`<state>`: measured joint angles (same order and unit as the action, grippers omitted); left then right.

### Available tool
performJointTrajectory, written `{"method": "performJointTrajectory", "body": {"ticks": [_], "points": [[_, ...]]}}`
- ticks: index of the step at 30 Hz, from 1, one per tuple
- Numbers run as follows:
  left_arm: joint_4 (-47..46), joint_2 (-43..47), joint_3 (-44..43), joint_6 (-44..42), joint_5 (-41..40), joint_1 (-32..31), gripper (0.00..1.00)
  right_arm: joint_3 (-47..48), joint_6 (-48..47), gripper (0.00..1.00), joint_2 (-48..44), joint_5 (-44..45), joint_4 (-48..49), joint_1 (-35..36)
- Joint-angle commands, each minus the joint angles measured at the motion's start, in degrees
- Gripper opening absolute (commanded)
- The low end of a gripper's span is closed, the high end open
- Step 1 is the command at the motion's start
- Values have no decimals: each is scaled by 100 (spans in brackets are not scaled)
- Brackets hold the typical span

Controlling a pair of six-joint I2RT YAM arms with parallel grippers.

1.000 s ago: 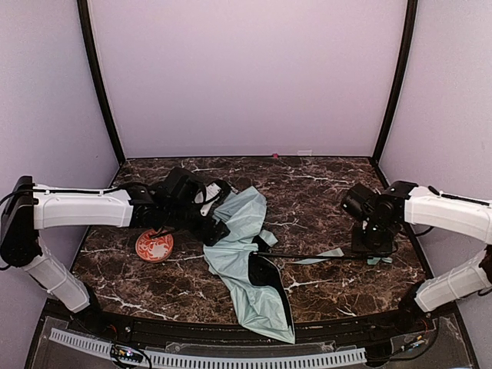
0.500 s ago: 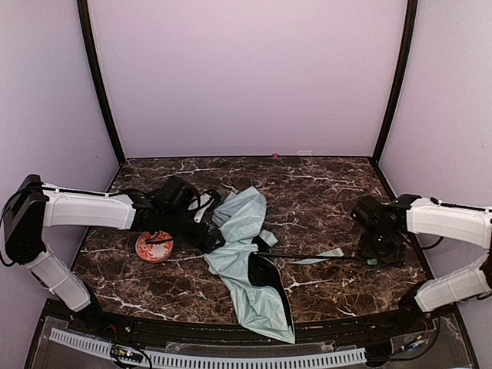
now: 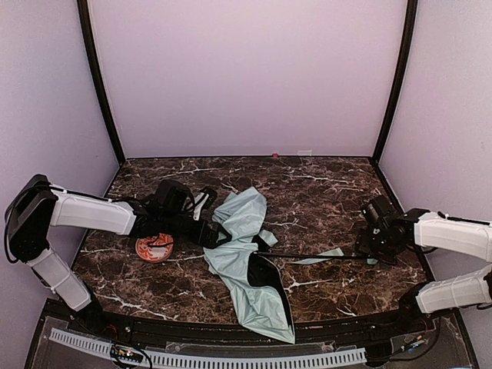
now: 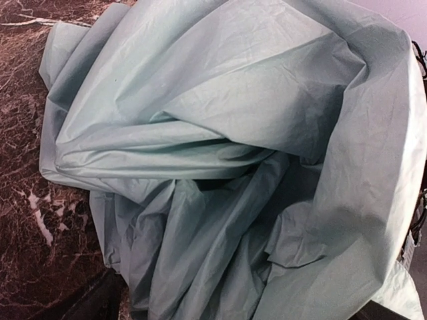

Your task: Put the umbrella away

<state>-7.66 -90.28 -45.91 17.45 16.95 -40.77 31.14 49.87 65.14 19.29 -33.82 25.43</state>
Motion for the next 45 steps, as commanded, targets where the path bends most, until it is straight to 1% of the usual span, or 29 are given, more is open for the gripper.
{"method": "performJointTrajectory", "body": {"ticks": [1, 3, 4, 7, 8, 10, 12, 13, 15, 18, 19, 20, 24, 27, 30, 34, 37, 39, 42, 45], "points": [[-200, -114, 24, 55, 72, -10, 98, -63, -335, 73, 104, -102, 449, -152], [-182, -194, -30, -2, 119, -10, 98, -125, -406, 64, 171, -256, 548, -191], [-171, -259, -62, -23, 141, -10, 97, -161, -410, 58, 195, -326, 578, -196], [-130, -473, -132, -47, 216, -10, 91, -223, -455, 40, 250, -448, 568, -189], [-190, -555, -109, -44, 261, -11, 89, -230, -472, 35, 260, -475, 543, -183], [-334, -674, -45, 24, 358, -17, 81, -232, -476, 28, 262, -546, 525, -132], [-367, -740, -17, 65, 473, -20, 71, -247, -371, 25, 253, -604, 544, -22], [-390, -746, 4, 93, 524, -19, 66, -258, -278, 23, 261, -627, 583, 78], [-429, -728, 47, 137, 573, -22, 52, -275, -56, 20, 292, -698, 715, 329], [-518, -708, 55, 91, 621, -60, 15, -240, 285, 14, 478, -708, 1013, 837], [-551, -730, 34, 58, 627, -93, 5, -206, 355, 13, 596, -715, 1132, 1006], [-573, -764, 7, 31, 645, -115, 0, -130, 411, 12, 751, -727, 1231, 1193], [-798, -850, -96, 205, 875, -193, 0, 538, 619, 8, 1524, -889, 1302, 1763], [-1041, -776, -94, 377, 870, -273, 0, 1061, 819, 6, 1762, -878, 1467, 2100], [-1123, -641, -13, 476, 553, -296, 0, 1106, 1187, 3, 1578, -890, 2010, 2136], [-1601, -273, 394, 569, 385, -237, 0, 887, 1215, 2, 1125, -1046, 2989, 2118], [-1891, 123, 688, 613, 269, -124, 0, 982, 1073, 1, 1131, -1205, 2941, 2108], [-2169, 294, 774, 609, 275, -113, 0, 932, 1045, 1, 1254, -1465, 3160, 2109], [-2342, 84, 493, 657, 560, -147, 0, 1050, 1001, 3, 1637, -1918, 3628, 2127], [-1883, -461, -244, 500, 513, -316, 0, 1852, 673, 5, 2178, -1997, 3398, 2186]]}}
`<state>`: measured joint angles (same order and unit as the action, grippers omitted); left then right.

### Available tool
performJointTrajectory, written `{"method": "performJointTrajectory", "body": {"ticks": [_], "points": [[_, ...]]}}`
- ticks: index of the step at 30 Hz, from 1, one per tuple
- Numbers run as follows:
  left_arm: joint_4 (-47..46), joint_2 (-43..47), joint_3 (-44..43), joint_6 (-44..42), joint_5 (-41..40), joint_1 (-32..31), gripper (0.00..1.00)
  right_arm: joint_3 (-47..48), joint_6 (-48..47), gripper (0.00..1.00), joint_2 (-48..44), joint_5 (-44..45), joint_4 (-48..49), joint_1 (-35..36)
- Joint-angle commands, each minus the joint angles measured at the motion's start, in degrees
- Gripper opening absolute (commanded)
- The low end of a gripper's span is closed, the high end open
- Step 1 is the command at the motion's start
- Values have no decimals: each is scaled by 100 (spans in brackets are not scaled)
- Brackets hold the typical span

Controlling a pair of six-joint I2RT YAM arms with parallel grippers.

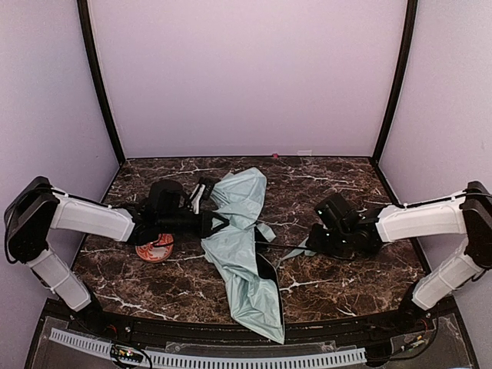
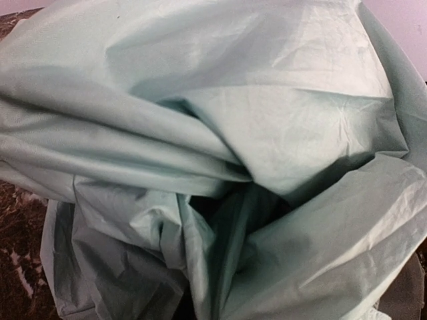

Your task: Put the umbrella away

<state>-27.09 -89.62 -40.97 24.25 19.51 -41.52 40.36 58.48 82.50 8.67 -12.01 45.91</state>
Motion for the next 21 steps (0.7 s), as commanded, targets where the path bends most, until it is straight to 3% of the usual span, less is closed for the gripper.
{"method": "performJointTrajectory", "body": {"ticks": [1, 6, 11, 16, 21], "points": [[196, -678, -944, -212, 213, -292, 0, 1250, -310, 5, 599, -885, 1065, 156], [111, -1100, -1227, -82, 247, -328, 0, 2041, -609, 6, 1032, -971, 1035, 200], [521, -963, -1274, -492, -131, -310, 0, 1945, -696, 12, 1072, -906, 838, 91], [939, -745, -1388, -920, -237, -252, 0, 1794, -1284, 50, 761, -1181, 631, -248], [1358, -716, -1552, -1329, -344, -243, 0, 1840, -2692, 68, -2, -1640, 16, -710]]}}
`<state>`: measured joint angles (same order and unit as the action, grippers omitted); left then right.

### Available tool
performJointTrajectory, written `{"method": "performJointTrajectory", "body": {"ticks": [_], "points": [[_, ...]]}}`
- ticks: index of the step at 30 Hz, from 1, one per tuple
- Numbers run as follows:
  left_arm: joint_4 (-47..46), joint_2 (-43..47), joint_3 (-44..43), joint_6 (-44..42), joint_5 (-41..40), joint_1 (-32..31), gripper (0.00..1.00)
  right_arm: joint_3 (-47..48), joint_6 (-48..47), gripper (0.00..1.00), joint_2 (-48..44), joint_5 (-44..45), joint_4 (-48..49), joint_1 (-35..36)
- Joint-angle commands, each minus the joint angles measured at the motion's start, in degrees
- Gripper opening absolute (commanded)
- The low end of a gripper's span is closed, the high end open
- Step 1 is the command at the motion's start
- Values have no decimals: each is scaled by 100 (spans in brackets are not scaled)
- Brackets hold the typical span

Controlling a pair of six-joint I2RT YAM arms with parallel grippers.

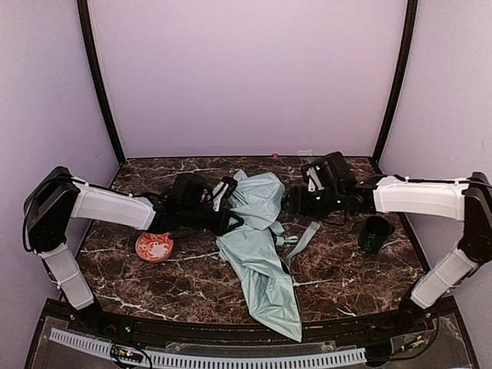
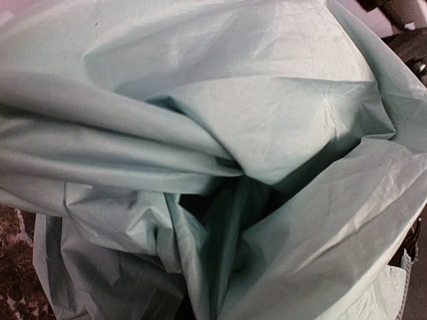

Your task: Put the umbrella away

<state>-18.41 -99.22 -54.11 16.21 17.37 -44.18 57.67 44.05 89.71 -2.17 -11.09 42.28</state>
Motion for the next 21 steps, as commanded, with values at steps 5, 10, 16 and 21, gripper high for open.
{"method": "performJointTrajectory", "body": {"ticks": [5, 10, 16, 21], "points": [[957, -16, -455, -601, -323, 46, 0, 273, -2874, 69, -1050, -1131, -788, -239], [1052, -106, -347, -560, -570, 125, 0, 394, -3926, 67, -1008, -1126, -1685, 1077], [1095, -247, -349, -564, -661, 199, 0, 20, -3896, 65, -667, -484, -1732, 2865], [1113, -300, -362, -514, -585, 200, 0, 53, -3830, 69, 44, -356, -1749, 3495]]}}
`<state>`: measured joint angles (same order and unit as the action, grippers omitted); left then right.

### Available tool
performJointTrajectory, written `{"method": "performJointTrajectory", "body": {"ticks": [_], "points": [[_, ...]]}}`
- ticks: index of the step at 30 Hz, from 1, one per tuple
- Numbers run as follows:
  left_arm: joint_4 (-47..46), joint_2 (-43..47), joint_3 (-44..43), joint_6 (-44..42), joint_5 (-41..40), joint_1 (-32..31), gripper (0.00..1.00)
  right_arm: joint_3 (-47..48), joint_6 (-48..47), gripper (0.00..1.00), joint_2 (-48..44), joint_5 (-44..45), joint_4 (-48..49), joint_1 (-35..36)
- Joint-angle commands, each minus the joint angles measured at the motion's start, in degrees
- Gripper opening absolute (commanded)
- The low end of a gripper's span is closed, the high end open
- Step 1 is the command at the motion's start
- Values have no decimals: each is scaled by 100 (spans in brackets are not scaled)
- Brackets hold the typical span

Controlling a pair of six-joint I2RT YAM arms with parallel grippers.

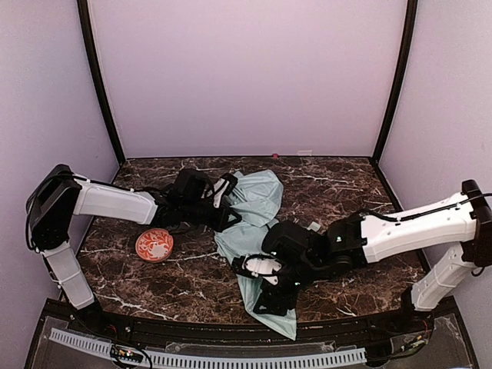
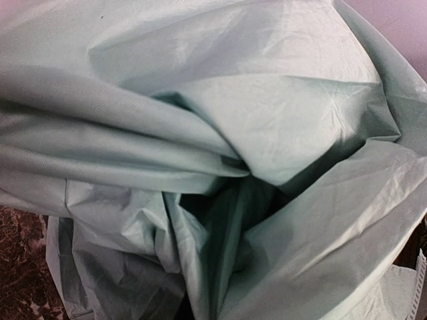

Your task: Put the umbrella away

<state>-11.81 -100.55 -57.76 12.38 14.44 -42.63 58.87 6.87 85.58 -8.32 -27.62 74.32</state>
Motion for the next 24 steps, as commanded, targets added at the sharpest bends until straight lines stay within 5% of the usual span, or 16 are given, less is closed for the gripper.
{"method": "performJointTrajectory", "body": {"ticks": [1, 11, 13, 18, 24], "points": [[474, -162, 0, -143, -302, 44, 0, -73, -145, 69, 615, 237, -70, 341], [601, -169, 5, -241, -433, 44, 0, -332, -370, 68, 1439, 669, 27, 629], [601, -183, -5, -242, -399, 44, 0, -263, -322, 54, 1710, 880, -63, 653], [694, -184, 9, -346, -324, 44, 0, -133, -359, 1, 1638, 1797, -136, 592], [1076, -175, -210, -403, 287, -15, 0, 565, -1070, 0, 1588, 2985, 242, 90]]}}
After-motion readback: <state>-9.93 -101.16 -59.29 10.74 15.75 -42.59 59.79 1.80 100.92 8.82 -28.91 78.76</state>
